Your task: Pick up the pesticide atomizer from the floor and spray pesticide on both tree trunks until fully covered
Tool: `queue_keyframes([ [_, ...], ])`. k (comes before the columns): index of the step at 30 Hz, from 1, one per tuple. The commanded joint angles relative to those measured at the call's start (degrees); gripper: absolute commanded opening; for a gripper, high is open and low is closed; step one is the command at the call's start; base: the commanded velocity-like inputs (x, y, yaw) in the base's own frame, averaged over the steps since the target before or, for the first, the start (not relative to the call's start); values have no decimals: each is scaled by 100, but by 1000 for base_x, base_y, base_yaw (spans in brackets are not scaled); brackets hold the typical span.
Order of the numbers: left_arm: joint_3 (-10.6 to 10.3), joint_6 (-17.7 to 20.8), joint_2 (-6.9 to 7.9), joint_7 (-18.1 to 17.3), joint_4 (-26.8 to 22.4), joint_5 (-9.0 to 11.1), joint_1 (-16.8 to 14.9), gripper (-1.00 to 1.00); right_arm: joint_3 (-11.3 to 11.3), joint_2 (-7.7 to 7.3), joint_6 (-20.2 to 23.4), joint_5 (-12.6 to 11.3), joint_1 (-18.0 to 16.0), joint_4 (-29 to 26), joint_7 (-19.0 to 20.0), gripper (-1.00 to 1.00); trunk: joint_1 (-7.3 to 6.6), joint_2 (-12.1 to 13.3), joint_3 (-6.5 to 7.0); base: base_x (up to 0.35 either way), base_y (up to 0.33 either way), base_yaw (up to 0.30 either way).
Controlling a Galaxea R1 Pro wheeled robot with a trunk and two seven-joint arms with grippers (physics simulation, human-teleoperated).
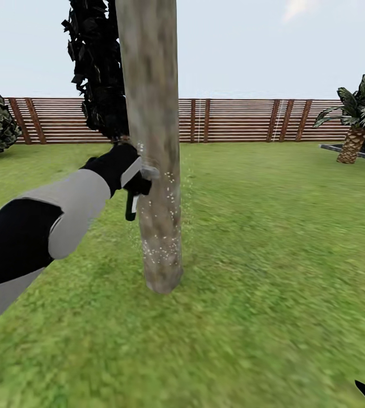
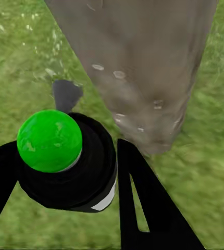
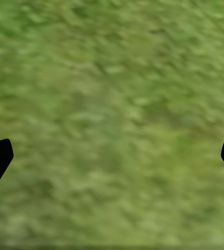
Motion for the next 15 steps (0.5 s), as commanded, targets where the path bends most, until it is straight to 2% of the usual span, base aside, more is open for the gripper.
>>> queue_keyframes([
  [1, -10, -6, 0, -1, 11, -17, 82, -100, 0, -1, 1, 0, 0, 0, 0, 100, -1, -1, 1, 0, 0, 0],
  [7, -10, -284, 2, -4, 32, -22, 836, -100, -1, 1, 0, 0, 1, 0, 0, 100, -1, -1, 1, 0, 0, 0],
  [10, -10, -586, 2, -2, 31, -28, 1308, -100, -1, 0, 0, 0, 1, 0, 0, 100, -1, -1, 1, 0, 0, 0],
  [15, -10, -805, 2, 1, 33, -34, 1759, -100, -1, -1, 0, 0, 1, 0, 0, 100, -1, -1, 1, 0, 0, 0],
])
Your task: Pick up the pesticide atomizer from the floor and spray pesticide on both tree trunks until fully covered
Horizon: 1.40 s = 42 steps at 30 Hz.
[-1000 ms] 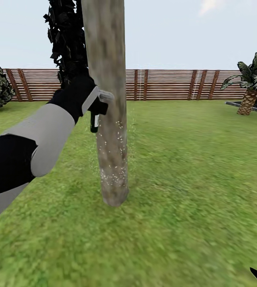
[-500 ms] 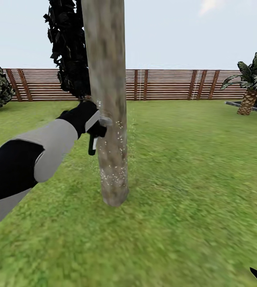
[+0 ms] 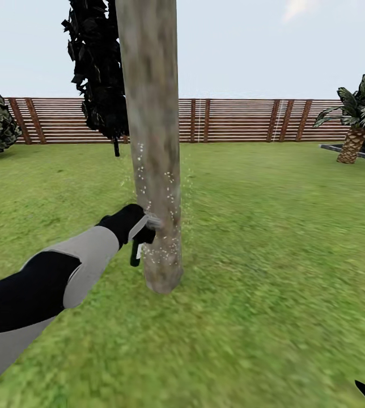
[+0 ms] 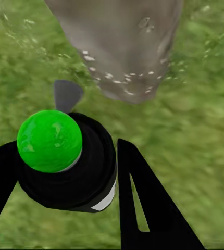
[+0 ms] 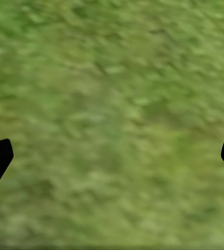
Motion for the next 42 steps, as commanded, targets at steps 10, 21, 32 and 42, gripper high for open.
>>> queue_keyframes([
  [10, -18, -501, 1, 5, -9, -13, 756, -100, 1, 0, 0, 0, -1, 0, 0, 100, -1, -1, 1, 0, 0, 0],
  [21, -20, -512, -9, -2, -29, -11, 798, -100, 1, 7, 0, 0, -3, 0, 0, 100, -1, -1, 1, 0, -210, 204],
  [32, -20, -506, -1, 5, -29, -11, 798, -100, 1, 8, 0, 0, -1, 0, 0, 100, -1, -1, 1, 68, -324, 191],
  [42, -17, -502, 7, 32, -59, -33, 798, -100, 1, 6, 0, 0, -2, 0, 0, 100, -1, -1, 1, 7, -237, 22],
])
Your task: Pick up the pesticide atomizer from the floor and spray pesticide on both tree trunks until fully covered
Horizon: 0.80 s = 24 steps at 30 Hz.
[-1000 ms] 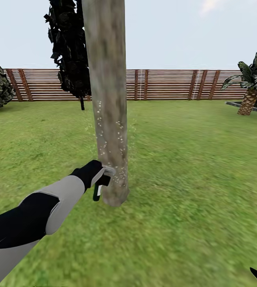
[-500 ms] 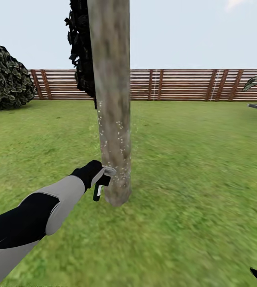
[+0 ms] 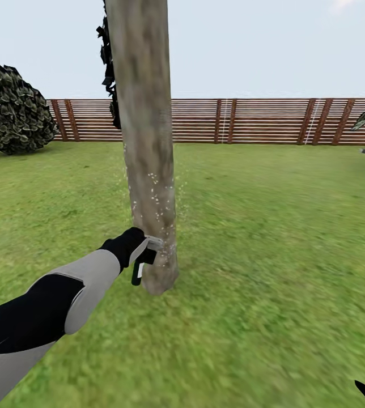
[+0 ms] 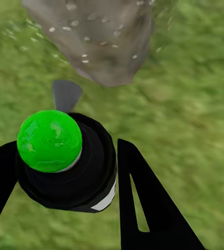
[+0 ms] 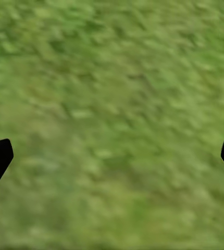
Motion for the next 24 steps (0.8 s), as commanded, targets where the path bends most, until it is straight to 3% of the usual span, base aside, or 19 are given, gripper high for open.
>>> queue_keyframes([
  [1, 0, 30, 1, 10, -169, -11, 0, -100, 0, 1, 0, 0, -1, 0, 0, 100, 0, 0, 0, 0, -14, 0],
  [4, 11, 364, 8, 16, -757, -18, -3, -100, 0, 1, 0, 0, 1, 0, 0, 100, 0, 0, 0, 0, -5, 0],
  [6, 12, 1106, 10, 19, -1562, -23, -8, -100, 0, 0, 0, 0, 1, 0, 0, 100, 0, 0, 0, 0, -1, 0],
  [7, 13, 1261, 10, 23, -1832, -29, -20, -100, 0, 1, 0, 0, 0, 0, 0, 100, 0, 0, 0, 0, 0, 0],
  [12, 13, 1381, 10, 26, -2021, -47, -127, -100, 0, -3, 0, 0, -1, 0, 0, 100, 0, 0, 0, 0, 0, 0],
  [19, 20, 1394, 25, 26, -2001, -34, -737, -100, -1, -3, 0, 0, 1, 0, 0, 100, 0, 0, 0, 0, 0, 0],
  [24, 23, 1419, 44, 26, -1842, -33, -1440, -100, -2, -3, 0, 0, 2, 0, 0, 100, 0, 0, 0, 0, 0, 0],
])
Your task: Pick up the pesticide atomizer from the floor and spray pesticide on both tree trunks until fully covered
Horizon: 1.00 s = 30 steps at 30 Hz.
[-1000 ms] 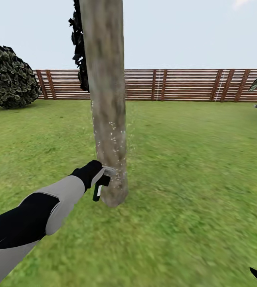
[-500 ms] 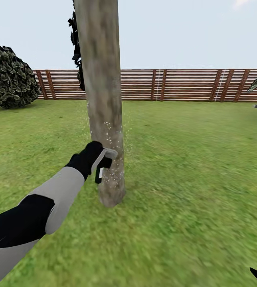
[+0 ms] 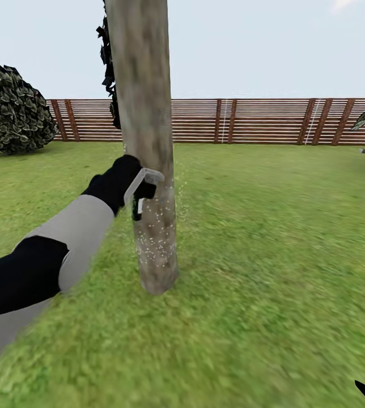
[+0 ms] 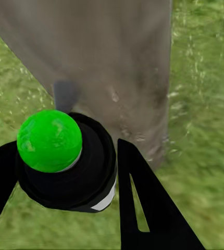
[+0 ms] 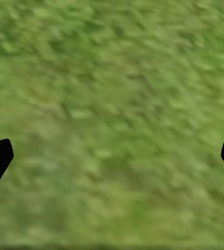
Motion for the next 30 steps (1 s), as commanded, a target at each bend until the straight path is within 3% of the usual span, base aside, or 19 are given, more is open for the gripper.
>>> queue_keyframes([
  [1, 0, 1, 1, 0, 25, 14, -97, -100, 1, -1, 0, 0, 1, 0, 0, 100, 1, 1, -1, 0, 0, 0],
  [5, 2, 6, 8, 0, 56, 14, -425, -100, 1, -1, 0, 0, 0, 0, 0, 100, 1, 1, -1, 0, 0, 0],
  [12, 4, 27, 2, 0, 825, 19, -1423, -100, 2, -2, 0, 0, -2, 0, 0, 100, 1, 1, -1, 0, 0, 0],
  [17, 0, 28, 7, 0, 1220, 22, -1731, -100, 1, 3, 0, 0, 0, 0, 0, 100, 1, 1, -1, 0, 0, 0],
  [23, -8, -1, 38, -7, 1954, 22, -1750, -100, 2, 2, 0, 0, 0, 0, 0, 100, 1, 1, -1, 0, 0, 0],
  [26, -16, -28, 129, -19, 2145, 24, -1697, -100, 2, 3, 0, 0, -1, 0, 0, 100, 1, 1, -1, 0, 0, 0],
  [30, -17, -118, 149, -40, 2383, 31, -1246, -100, 2, 4, 0, 0, -5, 0, 0, 100, 1, 1, -1, 0, 0, 0],
])
